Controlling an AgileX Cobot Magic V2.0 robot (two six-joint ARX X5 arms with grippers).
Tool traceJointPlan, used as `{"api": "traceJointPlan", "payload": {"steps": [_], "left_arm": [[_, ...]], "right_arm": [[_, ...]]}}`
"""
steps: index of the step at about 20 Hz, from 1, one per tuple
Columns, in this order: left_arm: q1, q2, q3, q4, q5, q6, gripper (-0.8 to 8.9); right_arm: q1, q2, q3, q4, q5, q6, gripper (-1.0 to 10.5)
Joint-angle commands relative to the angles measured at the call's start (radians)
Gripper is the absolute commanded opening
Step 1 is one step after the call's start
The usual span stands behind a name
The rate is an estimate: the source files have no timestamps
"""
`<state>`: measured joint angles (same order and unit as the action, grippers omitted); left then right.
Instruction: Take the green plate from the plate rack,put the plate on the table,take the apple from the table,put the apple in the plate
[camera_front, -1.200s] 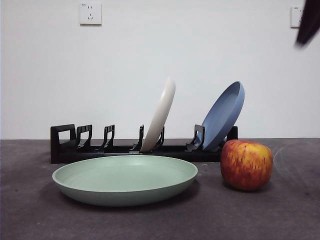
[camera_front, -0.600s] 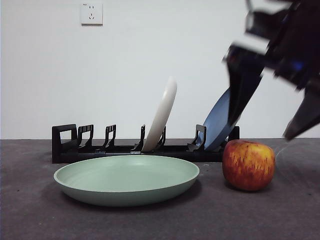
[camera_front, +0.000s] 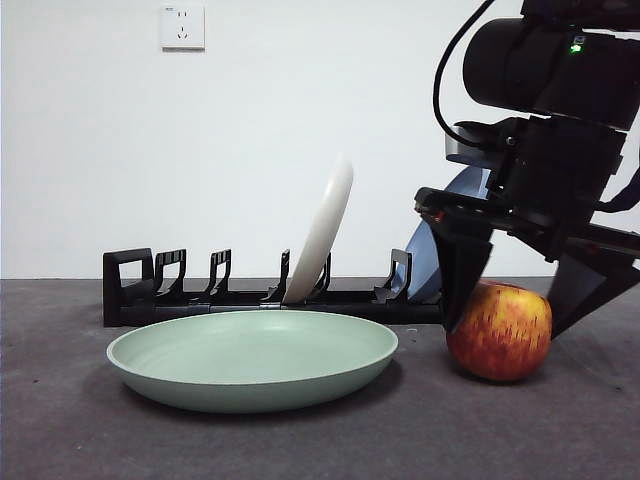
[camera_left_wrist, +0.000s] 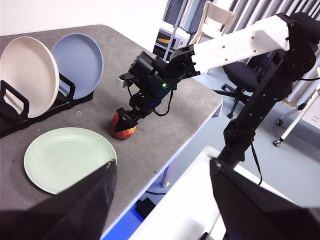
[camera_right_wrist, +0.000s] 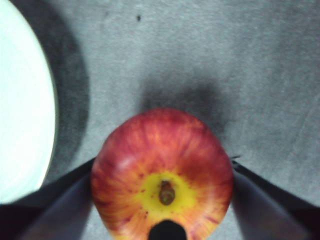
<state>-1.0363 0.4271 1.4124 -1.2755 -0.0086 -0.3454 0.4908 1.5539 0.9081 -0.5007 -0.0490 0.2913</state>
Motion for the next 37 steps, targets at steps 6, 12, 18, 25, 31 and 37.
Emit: {"api": "traceJointPlan", "payload": {"steps": [6,12,18,25,31,37], "left_arm": [[0.003,-0.004,-0.005,-0.003,-0.021,-0.006,3.14],[0.003,-0.003,-0.074,-0.047,-0.097,-0.025,3.14],[0.003,-0.003,-0.248,-0.047,-0.150,-0.034,3.14],[0.003,-0.003,-0.385,-0.047,-0.229,-0.067,3.14],[0.003,-0.003,-0.388,-0.047,-0.228,-0.074,3.14],[0.003,-0.003,-0.388,-0.047,-0.228,-0.074,3.14]], "right_arm": [[0.008,-0.032,0.145,-0.126,-0.062,-0.008,-0.1],[0.121,-0.058,0.360,-0.154,-0.245,-0.006,-0.1],[0.347,-0.021,0.430,-0.106,0.002,-0.003,-0.1],[0.387,0.154,0.430,-0.070,0.050,0.014,-0.1],[0.387,0.296,0.430,-0.047,0.063,0.021,-0.1],[0.387,0.332,0.430,-0.048,0.106,0.019,-0.1]]}}
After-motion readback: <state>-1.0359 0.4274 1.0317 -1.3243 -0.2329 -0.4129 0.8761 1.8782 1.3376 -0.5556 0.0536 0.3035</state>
